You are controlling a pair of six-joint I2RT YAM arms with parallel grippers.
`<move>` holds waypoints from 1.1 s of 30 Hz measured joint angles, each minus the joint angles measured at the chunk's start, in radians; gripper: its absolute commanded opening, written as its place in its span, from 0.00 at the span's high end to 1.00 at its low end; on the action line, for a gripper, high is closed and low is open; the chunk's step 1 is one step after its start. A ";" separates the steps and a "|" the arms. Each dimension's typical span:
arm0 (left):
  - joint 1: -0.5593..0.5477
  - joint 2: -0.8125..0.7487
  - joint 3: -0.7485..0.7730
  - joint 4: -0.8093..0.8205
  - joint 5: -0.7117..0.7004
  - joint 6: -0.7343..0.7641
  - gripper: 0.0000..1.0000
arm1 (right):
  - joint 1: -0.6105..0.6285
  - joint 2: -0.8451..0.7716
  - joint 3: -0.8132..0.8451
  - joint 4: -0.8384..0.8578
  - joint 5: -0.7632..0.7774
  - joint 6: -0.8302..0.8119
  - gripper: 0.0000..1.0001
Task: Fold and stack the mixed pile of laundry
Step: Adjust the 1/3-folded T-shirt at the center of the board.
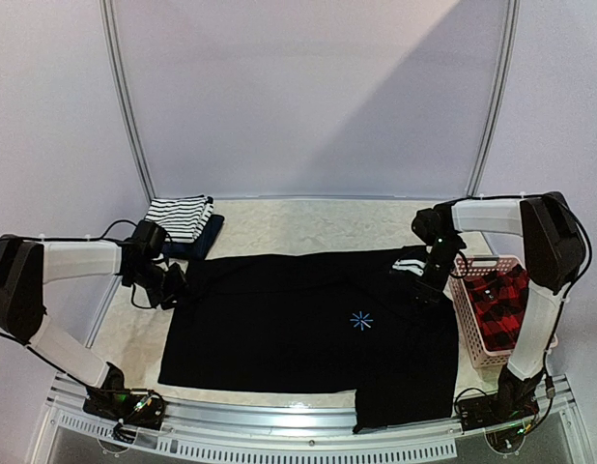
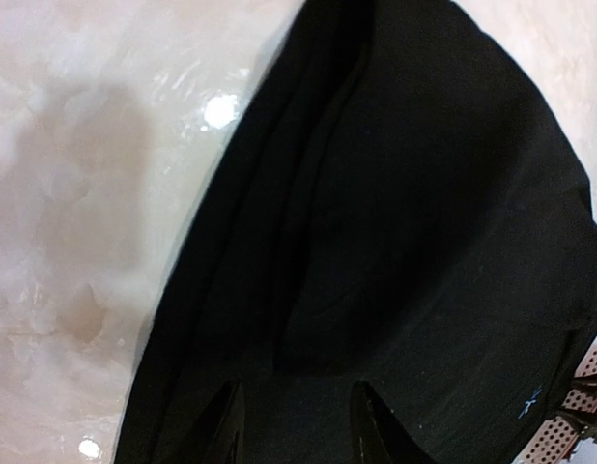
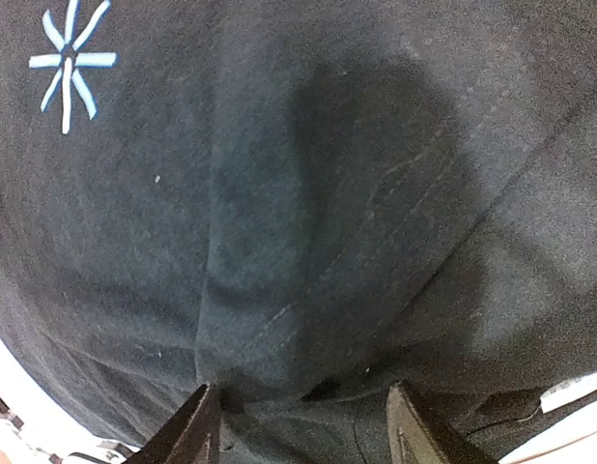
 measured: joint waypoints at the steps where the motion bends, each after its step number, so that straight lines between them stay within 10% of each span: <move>1: 0.005 -0.003 -0.012 0.016 0.006 -0.010 0.62 | 0.000 0.005 0.005 -0.001 -0.002 0.002 0.48; 18: 0.037 0.027 -0.111 0.316 0.087 -0.172 0.63 | 0.000 0.034 0.039 -0.070 -0.099 0.012 0.63; 33: 0.037 -0.065 -0.111 0.226 0.058 -0.188 0.65 | 0.000 0.034 0.031 -0.082 -0.133 0.014 0.72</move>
